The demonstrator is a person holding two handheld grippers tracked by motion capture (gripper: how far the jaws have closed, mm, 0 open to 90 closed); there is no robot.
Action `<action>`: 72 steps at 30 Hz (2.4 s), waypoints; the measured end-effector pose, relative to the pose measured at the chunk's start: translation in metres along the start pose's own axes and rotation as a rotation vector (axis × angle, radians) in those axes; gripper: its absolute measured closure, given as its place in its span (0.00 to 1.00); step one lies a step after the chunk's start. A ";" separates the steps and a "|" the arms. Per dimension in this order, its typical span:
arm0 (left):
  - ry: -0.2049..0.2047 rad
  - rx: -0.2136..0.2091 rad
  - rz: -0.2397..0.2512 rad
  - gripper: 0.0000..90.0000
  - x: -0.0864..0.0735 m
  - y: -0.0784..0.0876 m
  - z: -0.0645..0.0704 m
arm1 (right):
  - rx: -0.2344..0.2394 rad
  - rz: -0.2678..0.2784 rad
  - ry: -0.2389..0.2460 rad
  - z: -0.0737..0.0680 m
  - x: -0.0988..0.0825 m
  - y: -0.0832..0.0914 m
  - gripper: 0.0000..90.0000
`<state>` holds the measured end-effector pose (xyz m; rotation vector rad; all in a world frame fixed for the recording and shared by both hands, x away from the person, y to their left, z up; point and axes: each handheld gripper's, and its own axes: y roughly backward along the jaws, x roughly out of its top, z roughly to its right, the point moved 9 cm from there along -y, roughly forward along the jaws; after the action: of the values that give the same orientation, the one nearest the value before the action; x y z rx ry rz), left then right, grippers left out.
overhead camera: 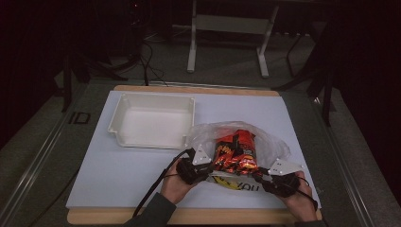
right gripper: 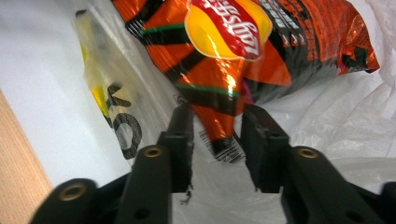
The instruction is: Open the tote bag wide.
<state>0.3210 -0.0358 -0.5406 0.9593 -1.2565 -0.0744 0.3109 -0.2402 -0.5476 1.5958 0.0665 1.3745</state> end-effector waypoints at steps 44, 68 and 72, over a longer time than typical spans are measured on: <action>-0.324 0.098 0.251 0.90 0.082 0.001 -0.001 | -0.019 0.099 -0.051 0.022 0.022 0.032 0.74; -0.193 -0.025 0.312 0.91 0.100 0.014 -0.004 | -0.004 -0.046 -0.079 -0.007 -0.023 -0.027 0.67; -0.164 -0.051 0.325 0.92 0.101 0.018 -0.006 | -0.022 -0.064 -0.080 -0.004 -0.026 -0.031 0.68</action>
<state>0.3538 -0.0747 -0.4517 0.7065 -1.5406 0.0706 0.3149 -0.2380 -0.5881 1.6147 0.0543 1.2570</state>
